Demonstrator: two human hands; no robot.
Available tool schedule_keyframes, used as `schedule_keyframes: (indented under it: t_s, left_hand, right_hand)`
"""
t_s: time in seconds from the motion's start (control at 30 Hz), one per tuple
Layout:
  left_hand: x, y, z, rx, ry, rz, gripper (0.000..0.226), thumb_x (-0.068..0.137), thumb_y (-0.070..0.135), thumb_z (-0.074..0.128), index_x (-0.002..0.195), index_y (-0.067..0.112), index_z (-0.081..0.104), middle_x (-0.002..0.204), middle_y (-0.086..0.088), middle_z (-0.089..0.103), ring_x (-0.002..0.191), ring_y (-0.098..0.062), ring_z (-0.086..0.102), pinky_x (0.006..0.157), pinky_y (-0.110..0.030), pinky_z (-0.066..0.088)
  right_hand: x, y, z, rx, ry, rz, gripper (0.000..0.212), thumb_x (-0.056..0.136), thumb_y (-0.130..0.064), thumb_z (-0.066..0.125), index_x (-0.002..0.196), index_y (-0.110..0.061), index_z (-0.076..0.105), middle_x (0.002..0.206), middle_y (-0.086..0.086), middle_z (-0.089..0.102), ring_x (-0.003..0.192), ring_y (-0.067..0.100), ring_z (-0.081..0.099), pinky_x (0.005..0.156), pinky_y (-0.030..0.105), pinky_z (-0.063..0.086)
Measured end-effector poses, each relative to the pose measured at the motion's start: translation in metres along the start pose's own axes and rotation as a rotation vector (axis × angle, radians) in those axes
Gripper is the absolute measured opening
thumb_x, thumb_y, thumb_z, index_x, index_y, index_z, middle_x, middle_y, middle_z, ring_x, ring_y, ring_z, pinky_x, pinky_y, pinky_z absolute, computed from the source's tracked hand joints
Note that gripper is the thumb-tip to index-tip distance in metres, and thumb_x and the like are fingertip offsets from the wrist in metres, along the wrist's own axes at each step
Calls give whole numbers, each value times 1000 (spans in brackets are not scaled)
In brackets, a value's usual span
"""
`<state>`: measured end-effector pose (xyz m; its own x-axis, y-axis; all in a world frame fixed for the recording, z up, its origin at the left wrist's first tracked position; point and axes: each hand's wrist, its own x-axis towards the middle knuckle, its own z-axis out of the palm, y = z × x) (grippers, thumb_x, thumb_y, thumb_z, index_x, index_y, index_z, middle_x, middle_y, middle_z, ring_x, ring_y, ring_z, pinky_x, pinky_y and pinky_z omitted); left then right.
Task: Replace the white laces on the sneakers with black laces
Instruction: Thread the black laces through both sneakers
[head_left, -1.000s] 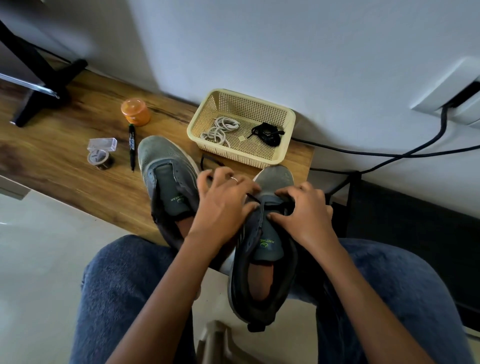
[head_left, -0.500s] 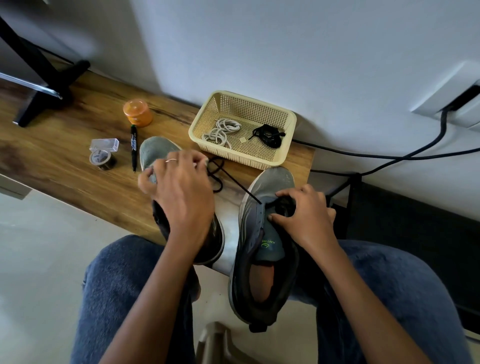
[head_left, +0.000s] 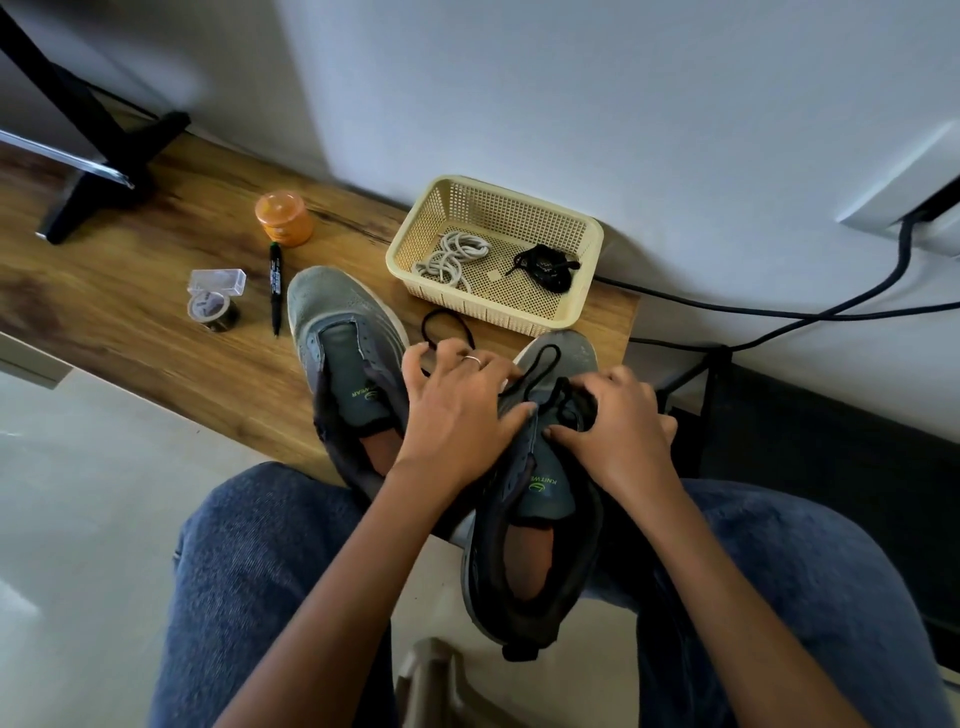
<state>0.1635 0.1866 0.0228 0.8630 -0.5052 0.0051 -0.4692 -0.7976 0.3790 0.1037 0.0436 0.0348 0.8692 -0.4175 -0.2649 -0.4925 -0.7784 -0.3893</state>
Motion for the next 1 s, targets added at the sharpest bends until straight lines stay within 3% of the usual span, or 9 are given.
schedule_keyframes:
  t_s: [0.13,0.27,0.37,0.43,0.53,0.67,0.83,1.0]
  left_hand:
    - [0,7,-1,-33,64,-79,23,93,45,56,105,31,68,105,10,66,114,-14,46,107,-37,7]
    - [4,-4,-14,-73,309,-342,15,96,32,54,104,28,66,81,12,63,81,-10,54,98,-34,19]
    - [6,-19,-27,-171,437,-476,16,94,27,52,101,28,66,83,9,68,84,-12,59,84,-25,16]
    - [7,-17,-26,-263,404,-430,15,93,28,54,100,29,66,85,11,68,88,-10,60,84,-25,16]
    - [4,-9,-13,-142,248,-211,22,89,31,53,109,34,61,88,14,65,98,-10,52,96,-34,17]
    - [0,-1,-6,-73,45,-24,37,86,42,52,122,38,51,104,16,65,113,-12,44,106,-37,7]
    - [2,3,-2,-62,47,-5,20,92,51,53,102,38,65,103,15,66,110,-9,49,103,-35,7]
    - [2,4,-1,-27,51,-40,16,93,46,55,98,36,67,94,13,67,106,-8,51,101,-34,6]
  right_hand:
    - [0,0,0,0,4,0,53,79,-42,73,127,-31,55,126,-6,45,122,18,37,91,38,28]
    - [-2,1,-1,2,-2,9,53,79,-42,73,128,-32,54,126,-6,46,122,17,38,90,37,27]
    - [-3,1,-2,3,5,14,53,80,-41,73,128,-31,54,125,-6,46,122,17,39,90,37,27]
    - [-3,0,-1,4,8,9,53,80,-40,73,128,-30,54,125,-5,46,122,18,40,92,38,29]
    - [-3,-1,-1,12,29,-3,47,81,-40,71,124,-27,57,123,-4,50,120,20,43,94,40,32]
    - [1,5,-4,55,51,13,18,89,-34,60,99,-20,60,99,-2,55,102,23,53,84,37,36]
    - [4,12,-19,201,-59,65,13,88,-18,54,88,-25,66,79,-7,64,88,23,62,90,52,47]
    - [3,17,-20,152,-104,66,15,84,-16,64,83,-31,63,74,-14,61,86,15,61,93,50,45]
